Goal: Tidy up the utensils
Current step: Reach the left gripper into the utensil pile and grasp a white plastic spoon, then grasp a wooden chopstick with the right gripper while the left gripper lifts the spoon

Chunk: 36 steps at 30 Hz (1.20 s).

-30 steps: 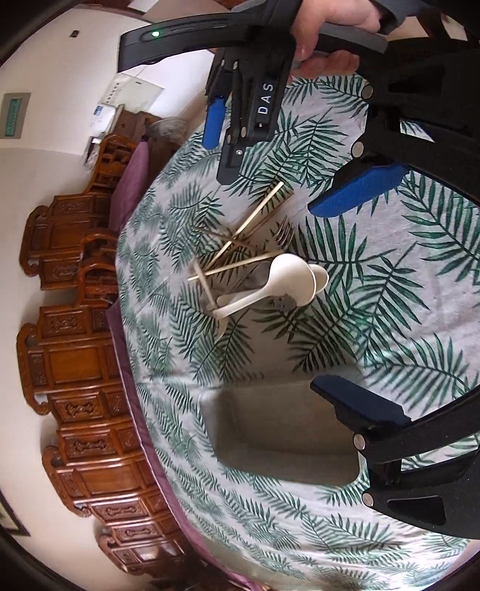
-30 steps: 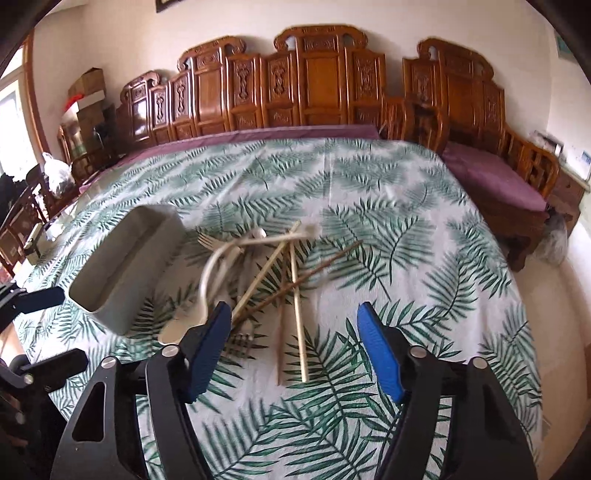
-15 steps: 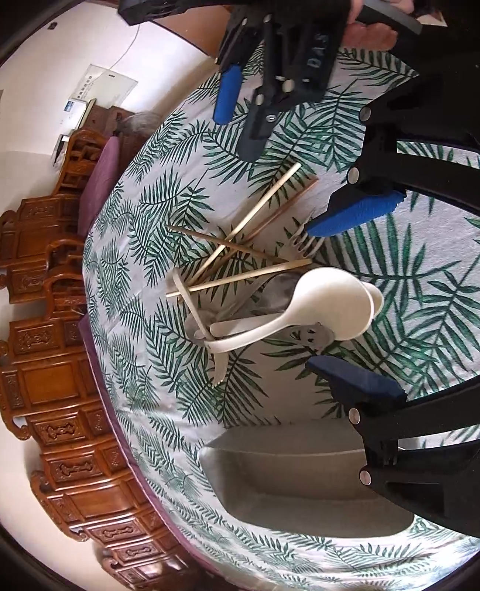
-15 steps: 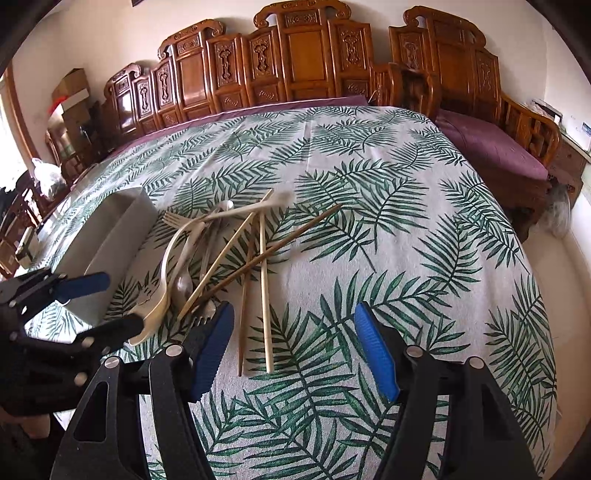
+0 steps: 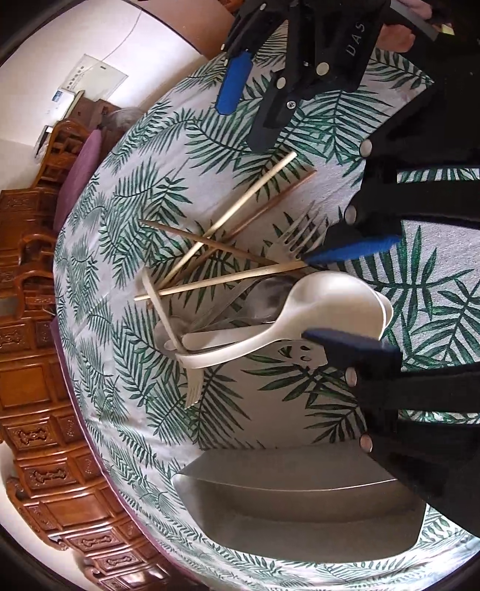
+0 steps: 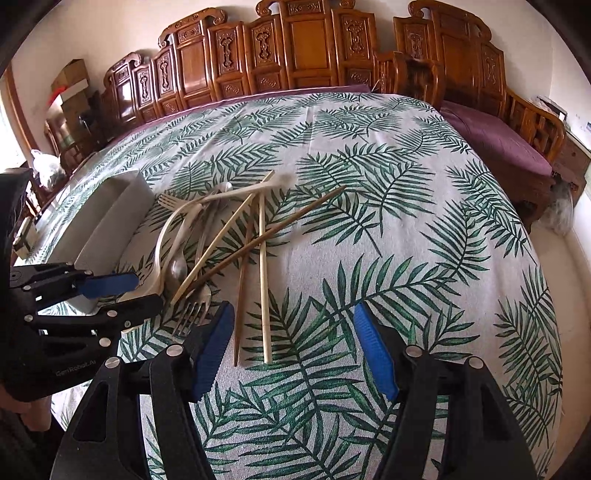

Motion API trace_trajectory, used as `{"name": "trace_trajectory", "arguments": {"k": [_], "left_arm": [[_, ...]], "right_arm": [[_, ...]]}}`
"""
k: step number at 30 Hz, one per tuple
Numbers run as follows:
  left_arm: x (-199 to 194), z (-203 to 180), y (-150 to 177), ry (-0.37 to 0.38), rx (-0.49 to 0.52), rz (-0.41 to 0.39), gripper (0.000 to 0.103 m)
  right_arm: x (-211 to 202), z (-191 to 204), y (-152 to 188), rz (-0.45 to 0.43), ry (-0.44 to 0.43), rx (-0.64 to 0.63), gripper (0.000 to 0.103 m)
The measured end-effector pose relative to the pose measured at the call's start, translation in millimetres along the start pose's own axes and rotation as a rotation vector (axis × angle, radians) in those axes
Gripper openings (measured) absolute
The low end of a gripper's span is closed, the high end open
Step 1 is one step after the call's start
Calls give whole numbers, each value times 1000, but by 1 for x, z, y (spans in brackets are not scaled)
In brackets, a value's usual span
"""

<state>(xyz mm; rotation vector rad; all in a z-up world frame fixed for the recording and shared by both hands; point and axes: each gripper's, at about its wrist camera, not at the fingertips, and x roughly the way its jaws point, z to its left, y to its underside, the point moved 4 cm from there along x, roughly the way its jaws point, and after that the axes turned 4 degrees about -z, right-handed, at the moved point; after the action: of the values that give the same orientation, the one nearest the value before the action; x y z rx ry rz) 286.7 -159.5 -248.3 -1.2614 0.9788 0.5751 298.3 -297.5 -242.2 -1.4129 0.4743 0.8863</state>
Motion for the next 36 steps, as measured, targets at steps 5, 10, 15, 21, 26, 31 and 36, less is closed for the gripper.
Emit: {"name": "trace_trajectory", "arguments": {"k": [5, 10, 15, 21, 26, 31, 36], "left_arm": [[-1, 8, 4, 18, -23, 2, 5], [-11, 14, 7, 64, -41, -22, 3], [-23, 20, 8, 82, -56, -48, 3], [-47, 20, 9, 103, -55, -106, 3], [-62, 13, 11, 112, -36, -135, 3], [-69, 9, 14, 113, -25, -141, 3], [-73, 12, 16, 107, -30, -145, 3]], "right_arm": [[5, 4, 3, 18, -18, -11, 63], [11, 7, 9, 41, -24, -26, 61], [16, 9, 13, 58, -22, -37, 58], [21, 8, 17, 67, -39, -33, 39], [27, 8, 16, 66, -48, -41, 25], [33, 16, 13, 67, -50, -74, 23], [40, 21, 7, 56, -31, -105, 21]]}}
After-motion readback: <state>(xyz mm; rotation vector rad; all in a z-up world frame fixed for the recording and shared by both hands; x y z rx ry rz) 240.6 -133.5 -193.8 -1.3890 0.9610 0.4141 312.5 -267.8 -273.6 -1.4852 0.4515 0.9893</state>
